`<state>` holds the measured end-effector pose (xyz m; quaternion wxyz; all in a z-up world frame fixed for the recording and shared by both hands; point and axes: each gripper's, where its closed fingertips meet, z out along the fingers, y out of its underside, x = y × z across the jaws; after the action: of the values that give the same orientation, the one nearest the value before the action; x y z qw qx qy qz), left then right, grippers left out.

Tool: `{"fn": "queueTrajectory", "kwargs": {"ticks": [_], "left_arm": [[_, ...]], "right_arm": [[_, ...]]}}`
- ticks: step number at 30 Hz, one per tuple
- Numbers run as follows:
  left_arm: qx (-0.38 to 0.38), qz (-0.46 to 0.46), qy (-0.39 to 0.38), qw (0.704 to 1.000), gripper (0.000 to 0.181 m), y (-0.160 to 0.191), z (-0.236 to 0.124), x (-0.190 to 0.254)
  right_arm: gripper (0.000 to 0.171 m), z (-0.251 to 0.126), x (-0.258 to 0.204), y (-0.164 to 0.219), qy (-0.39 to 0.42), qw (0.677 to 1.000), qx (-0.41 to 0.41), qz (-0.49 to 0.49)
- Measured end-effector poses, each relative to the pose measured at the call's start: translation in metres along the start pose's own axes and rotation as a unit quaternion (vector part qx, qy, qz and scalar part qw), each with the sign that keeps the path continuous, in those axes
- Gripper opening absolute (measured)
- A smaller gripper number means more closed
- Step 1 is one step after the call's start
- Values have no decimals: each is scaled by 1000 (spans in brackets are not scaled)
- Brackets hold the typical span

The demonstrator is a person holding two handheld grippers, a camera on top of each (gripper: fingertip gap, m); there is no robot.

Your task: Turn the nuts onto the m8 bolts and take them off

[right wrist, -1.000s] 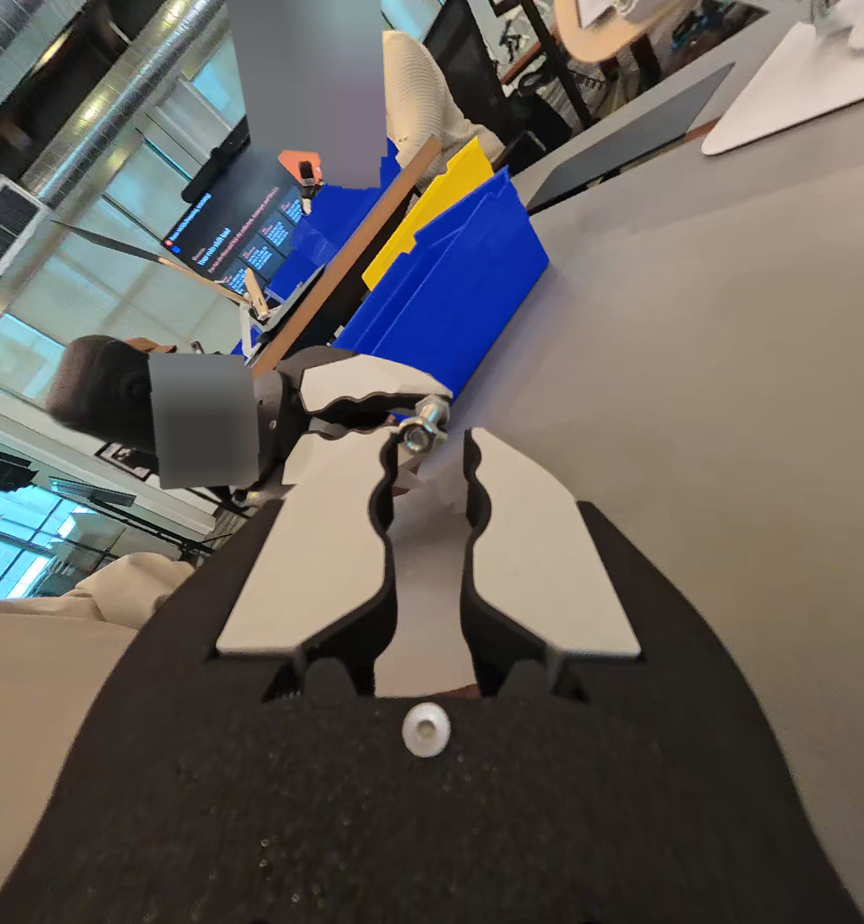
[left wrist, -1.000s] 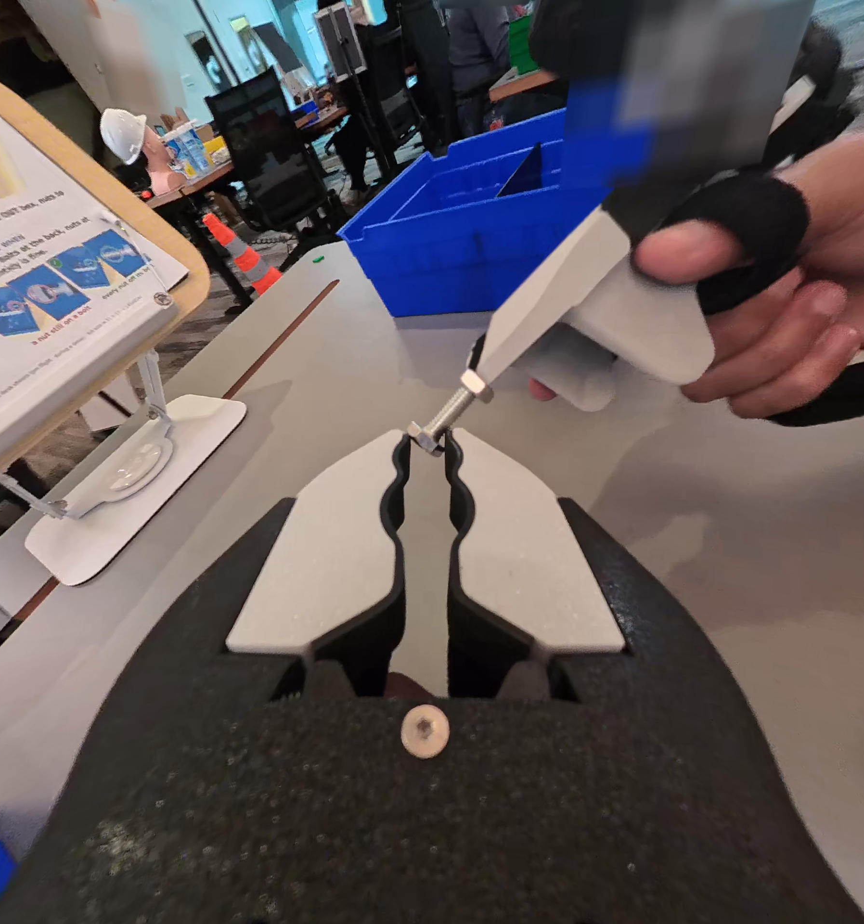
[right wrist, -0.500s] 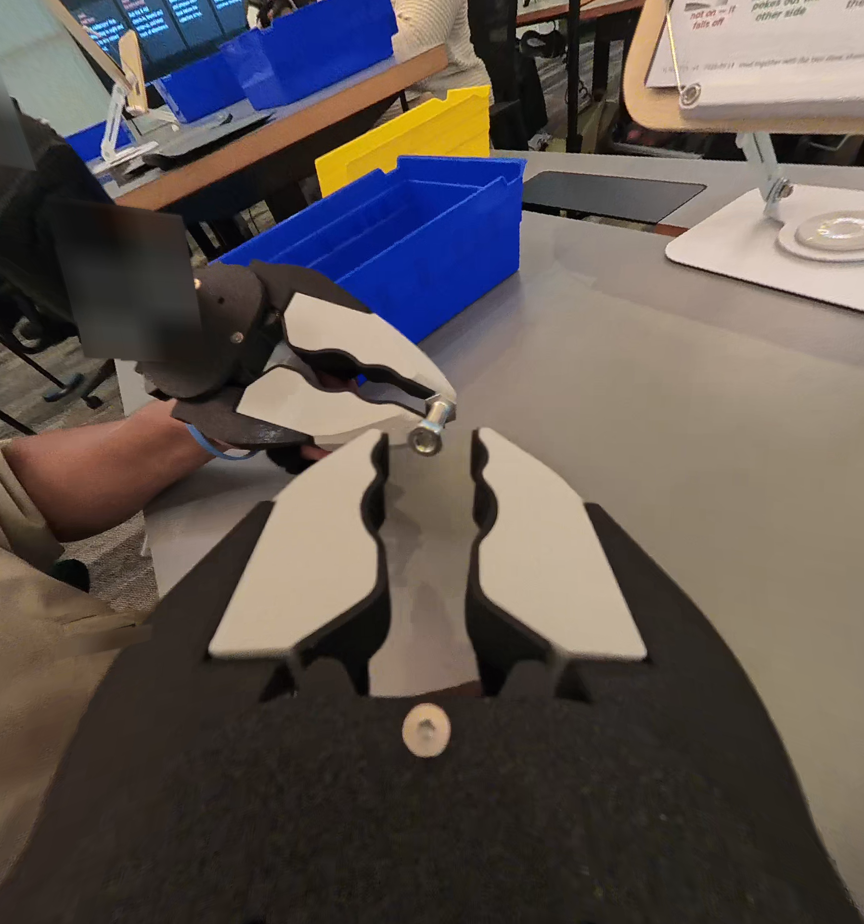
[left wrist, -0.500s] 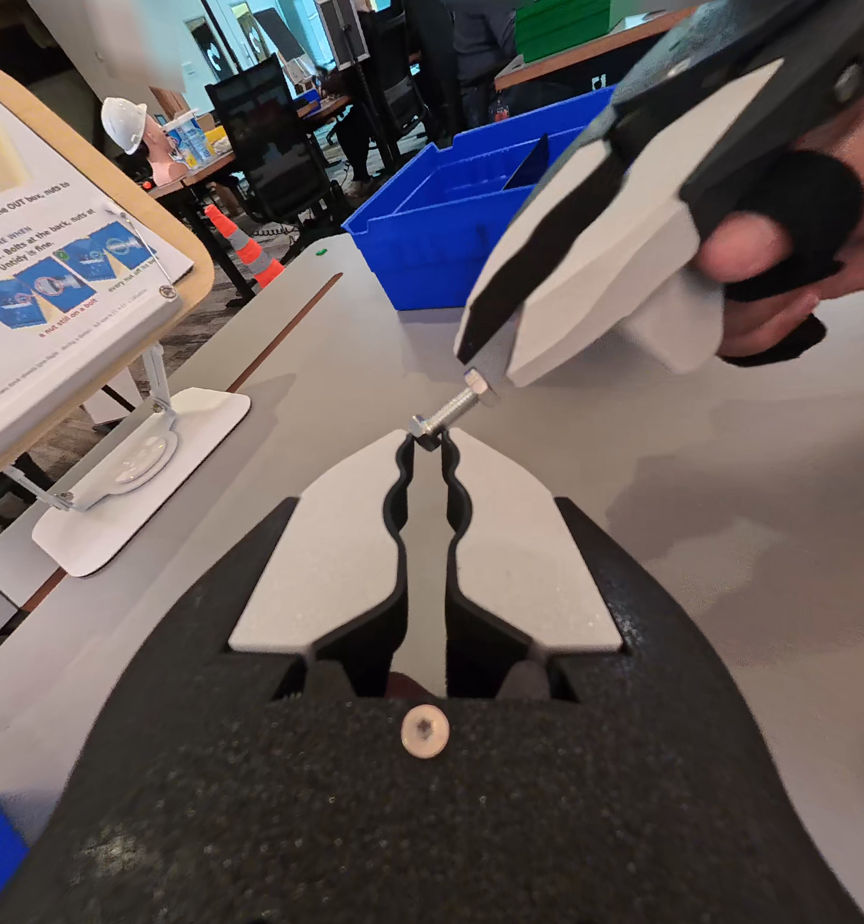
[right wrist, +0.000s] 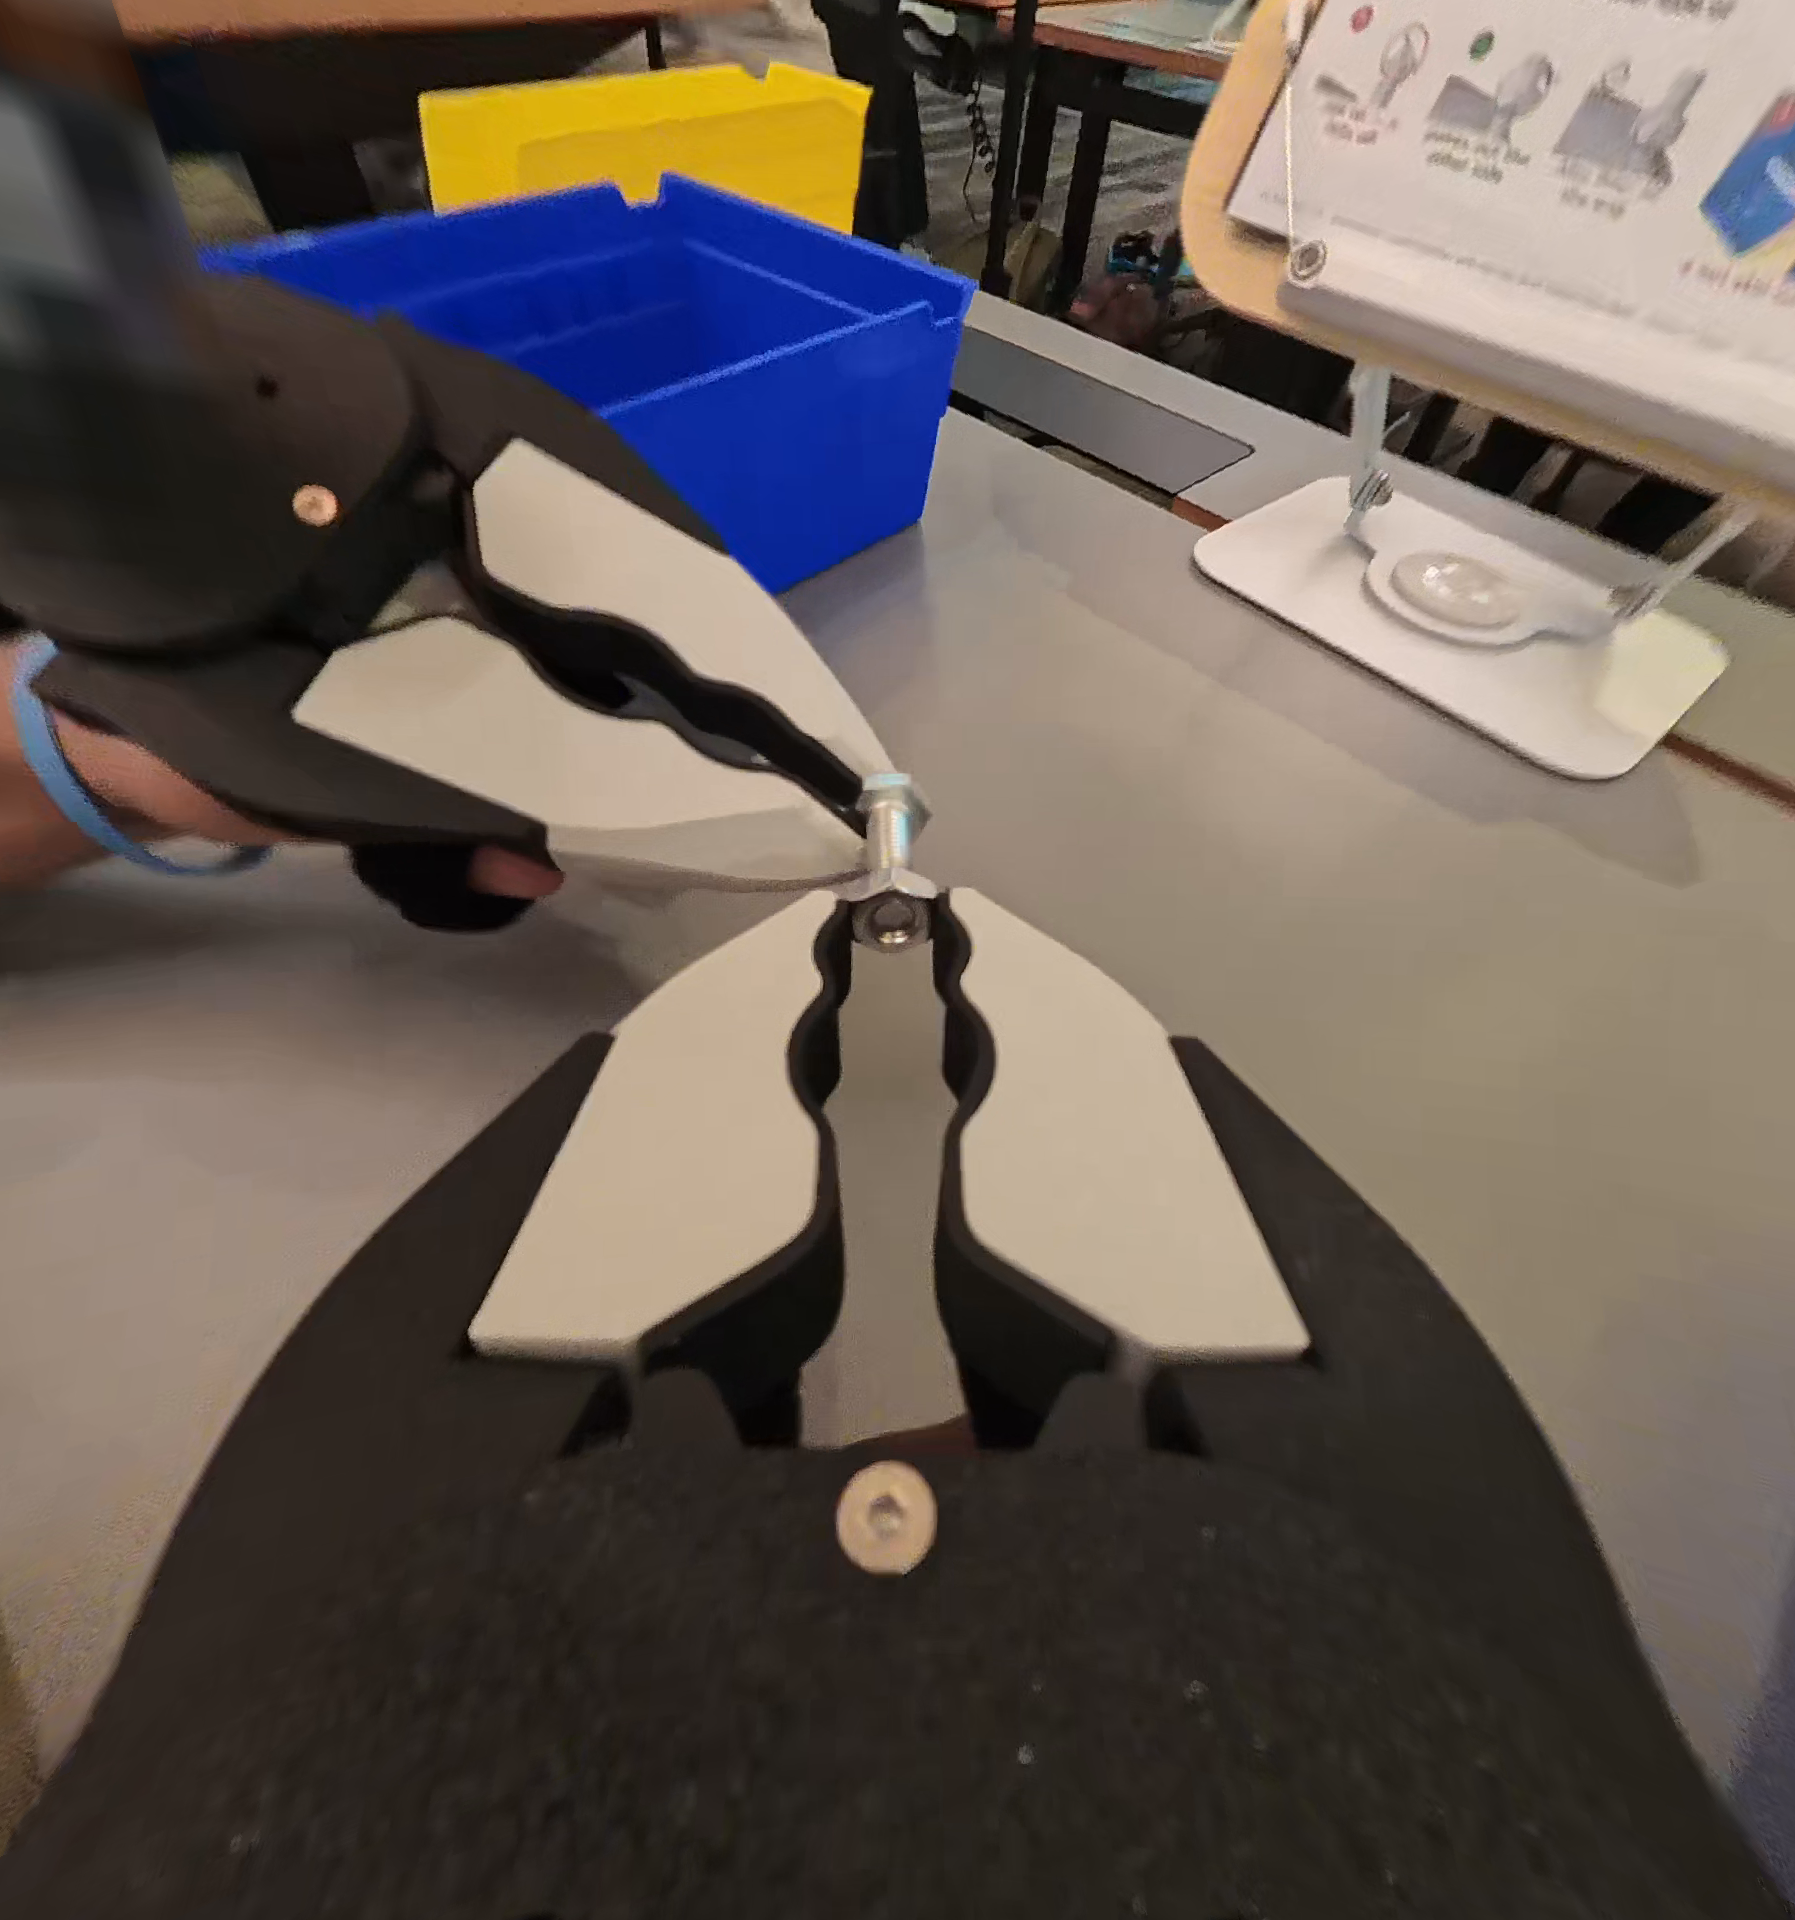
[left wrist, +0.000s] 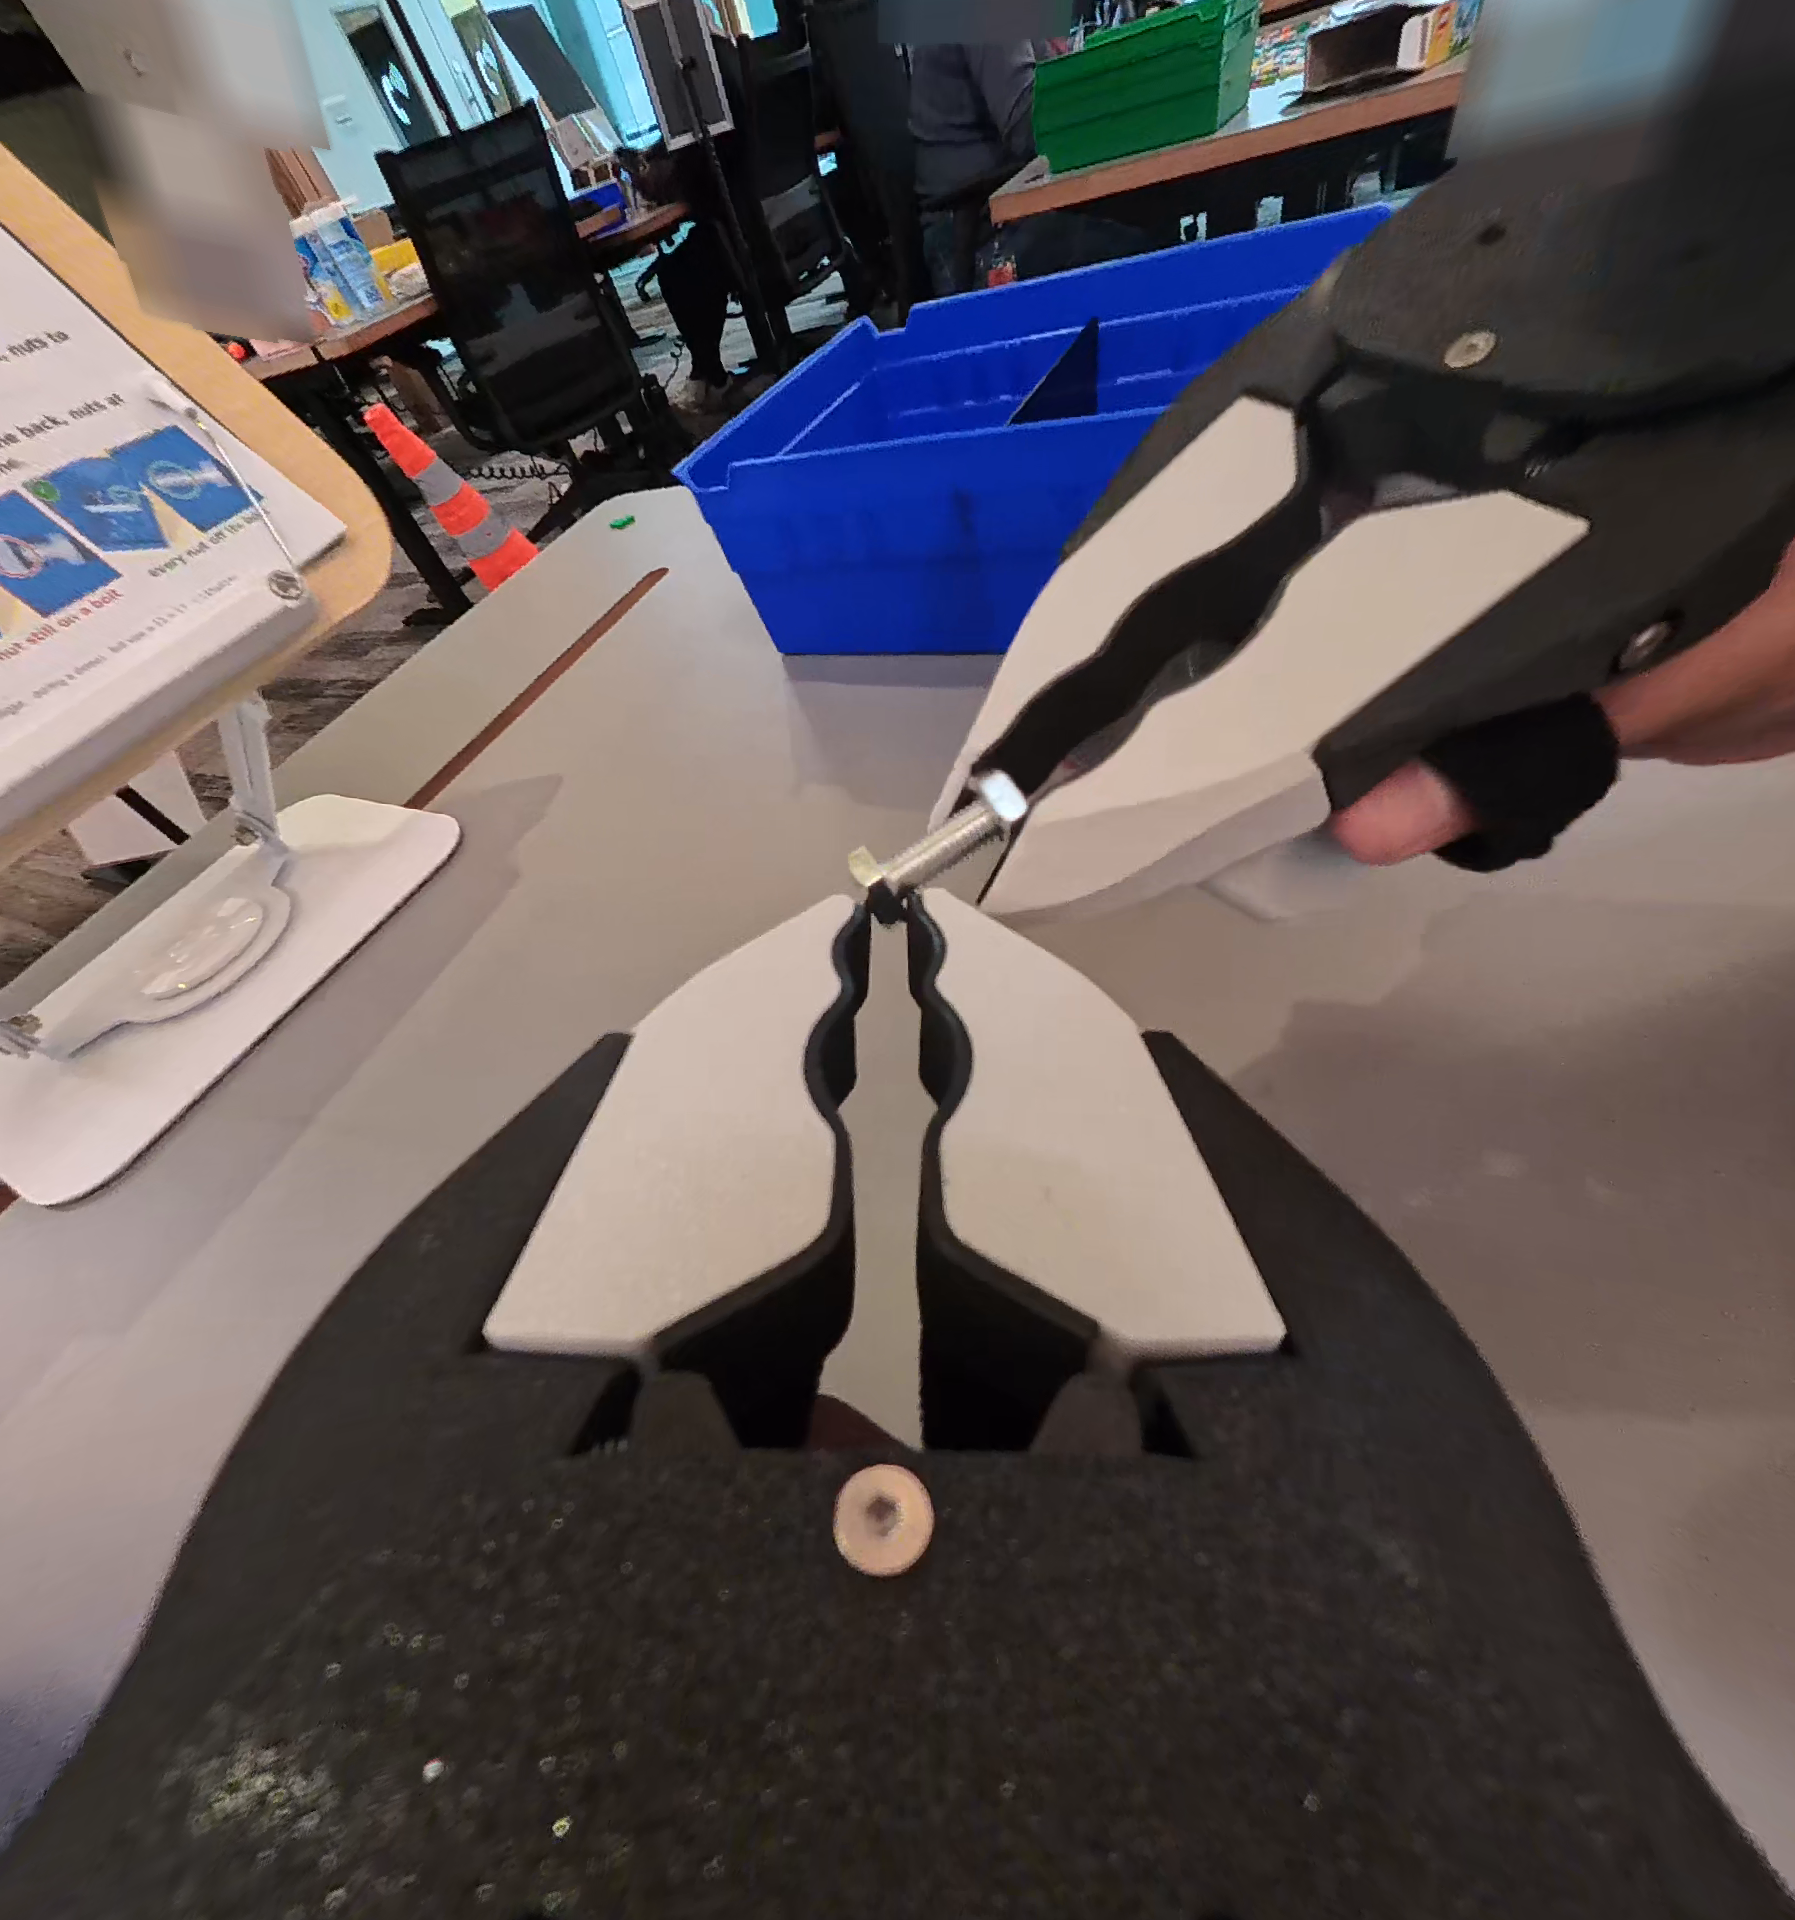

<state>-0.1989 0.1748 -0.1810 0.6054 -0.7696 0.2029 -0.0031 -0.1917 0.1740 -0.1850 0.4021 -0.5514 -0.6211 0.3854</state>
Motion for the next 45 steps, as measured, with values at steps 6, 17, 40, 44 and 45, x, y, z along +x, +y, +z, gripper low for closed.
{"fn": "queueTrajectory", "kwargs": {"ticks": [6, 17, 40, 44, 45], "left_arm": [[6, -79, 48, 996, 6, 0, 1, 5], [15, -68, -4, 998, 6, 0, 0, -11], [36, 80, 14, 996, 32, -6, -14, 8], [7, 148, 20, 989, 42, 4, -13, 18], [-1, 165, 21, 986, 42, 7, -12, 22]], "right_arm": [[15, -3, 7, 0, 53, 957, -52, -279], [33, -11, 7, -10, 47, 981, 11, -189], [14, -21, -5, -8, -209, 950, 36, 230], [14, -28, -11, -1, -249, 953, -49, 166], [14, -27, -11, 3, -249, 954, -71, 148]]}}
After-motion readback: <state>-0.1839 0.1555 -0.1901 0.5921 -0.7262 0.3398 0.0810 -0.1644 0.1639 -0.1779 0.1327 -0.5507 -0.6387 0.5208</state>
